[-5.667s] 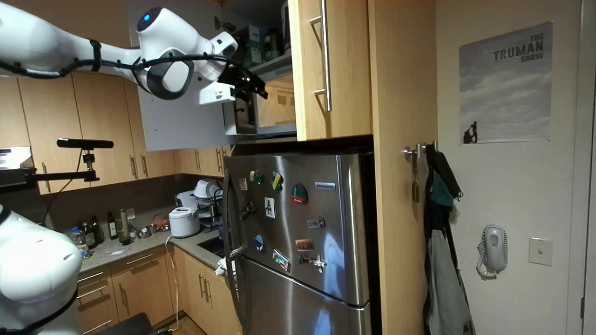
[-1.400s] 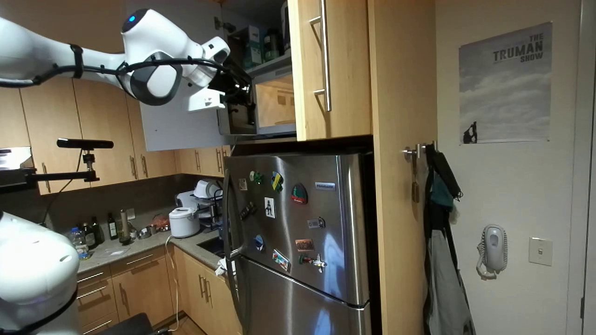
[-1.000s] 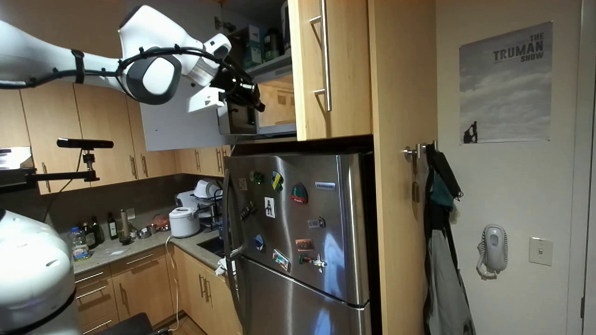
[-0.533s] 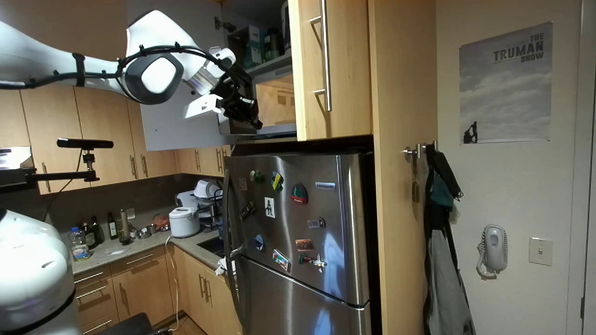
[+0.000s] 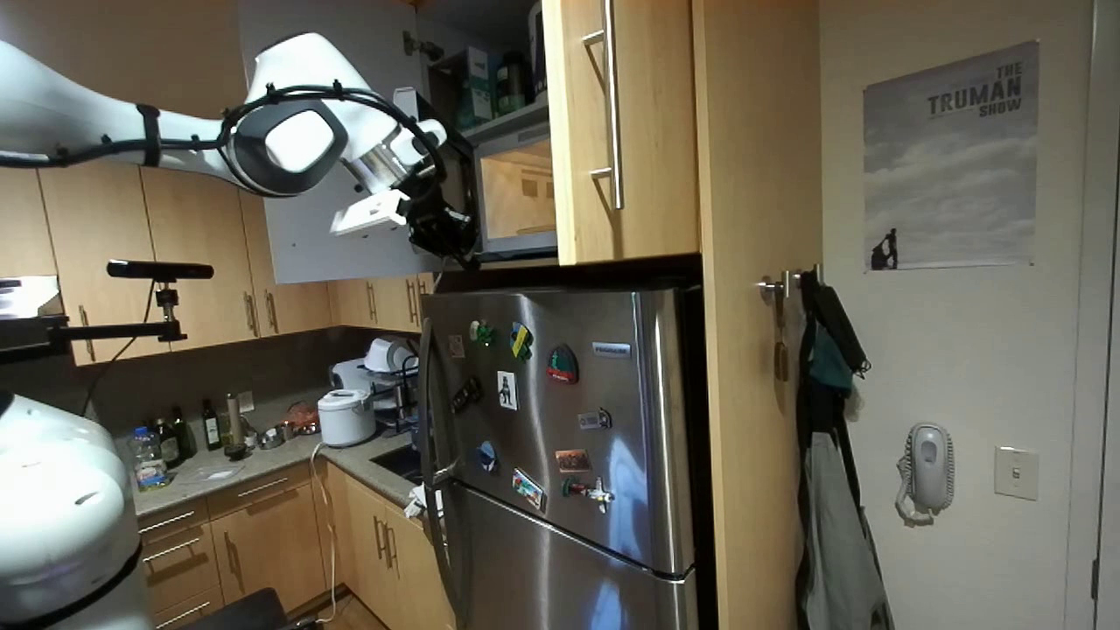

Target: Open the microwave door

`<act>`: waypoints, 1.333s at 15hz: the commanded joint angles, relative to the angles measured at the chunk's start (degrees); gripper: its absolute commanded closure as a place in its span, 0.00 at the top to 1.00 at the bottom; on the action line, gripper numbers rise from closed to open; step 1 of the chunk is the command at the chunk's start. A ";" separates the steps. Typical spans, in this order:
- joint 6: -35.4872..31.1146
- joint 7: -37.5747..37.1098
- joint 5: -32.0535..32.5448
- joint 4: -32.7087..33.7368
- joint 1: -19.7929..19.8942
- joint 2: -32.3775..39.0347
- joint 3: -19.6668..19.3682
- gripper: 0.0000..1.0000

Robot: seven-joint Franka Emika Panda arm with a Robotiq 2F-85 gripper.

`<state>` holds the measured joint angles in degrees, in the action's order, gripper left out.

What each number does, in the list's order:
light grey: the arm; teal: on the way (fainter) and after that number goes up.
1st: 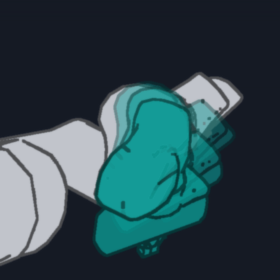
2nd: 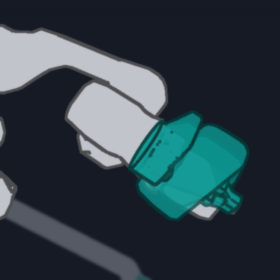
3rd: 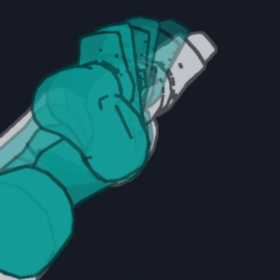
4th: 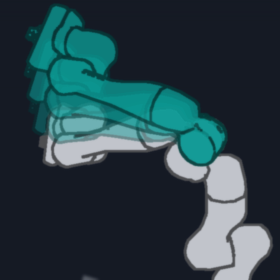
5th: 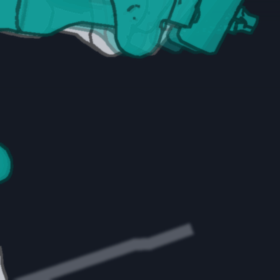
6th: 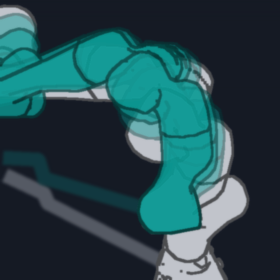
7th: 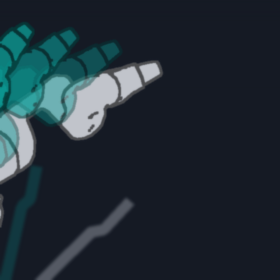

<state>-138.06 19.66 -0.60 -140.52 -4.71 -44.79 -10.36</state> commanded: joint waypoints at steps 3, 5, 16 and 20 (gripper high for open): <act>8.68 0.58 0.54 1.71 0.13 0.01 0.74 0.03; 11.59 1.18 0.25 2.11 -0.27 -0.12 0.54 0.03; 21.41 2.85 -2.24 3.98 -2.68 -1.39 0.21 0.31; 19.96 1.91 -2.00 3.19 -2.28 -1.24 0.59 0.36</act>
